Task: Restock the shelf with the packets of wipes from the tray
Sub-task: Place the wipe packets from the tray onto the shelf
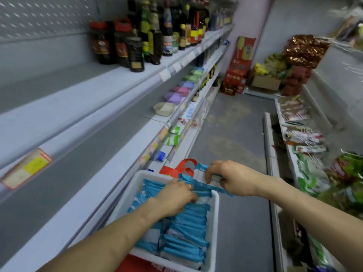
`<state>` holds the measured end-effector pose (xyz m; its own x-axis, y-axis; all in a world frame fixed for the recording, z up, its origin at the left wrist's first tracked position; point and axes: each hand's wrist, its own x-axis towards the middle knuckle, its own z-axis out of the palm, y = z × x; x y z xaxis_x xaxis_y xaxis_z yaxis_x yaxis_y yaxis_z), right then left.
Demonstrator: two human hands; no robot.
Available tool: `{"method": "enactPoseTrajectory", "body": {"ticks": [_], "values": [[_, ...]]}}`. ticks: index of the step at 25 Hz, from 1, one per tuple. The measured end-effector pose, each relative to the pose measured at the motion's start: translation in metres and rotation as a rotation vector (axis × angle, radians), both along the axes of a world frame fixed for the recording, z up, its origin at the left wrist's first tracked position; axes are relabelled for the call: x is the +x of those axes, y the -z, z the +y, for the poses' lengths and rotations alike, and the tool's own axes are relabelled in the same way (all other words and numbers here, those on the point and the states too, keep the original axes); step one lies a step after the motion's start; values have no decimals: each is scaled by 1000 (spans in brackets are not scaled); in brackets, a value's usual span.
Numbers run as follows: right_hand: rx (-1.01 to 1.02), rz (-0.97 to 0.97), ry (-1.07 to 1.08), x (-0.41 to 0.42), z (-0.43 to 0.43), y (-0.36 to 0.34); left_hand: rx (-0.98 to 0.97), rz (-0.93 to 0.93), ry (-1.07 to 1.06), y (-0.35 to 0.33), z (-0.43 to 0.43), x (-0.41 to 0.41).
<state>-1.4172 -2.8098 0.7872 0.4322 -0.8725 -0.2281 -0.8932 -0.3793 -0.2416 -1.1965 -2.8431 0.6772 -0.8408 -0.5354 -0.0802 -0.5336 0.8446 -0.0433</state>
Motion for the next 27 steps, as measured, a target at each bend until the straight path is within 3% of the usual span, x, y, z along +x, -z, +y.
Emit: {"method": "enactPoseTrajectory", "body": {"ticks": [8,15,21,27], "values": [[-135,-18,-267,144,-111,-118,24,238,-338,-155,10,172],[-260,-114,-640,326,-120,-195,10,395,-748,-277,89,352],[-252,-155,-893,465,-89,-209,-28,427,-1098,-305,196,456],[-190,-183,-1106,562,-33,-206,-33,414,-1308,-314,286,503]]}}
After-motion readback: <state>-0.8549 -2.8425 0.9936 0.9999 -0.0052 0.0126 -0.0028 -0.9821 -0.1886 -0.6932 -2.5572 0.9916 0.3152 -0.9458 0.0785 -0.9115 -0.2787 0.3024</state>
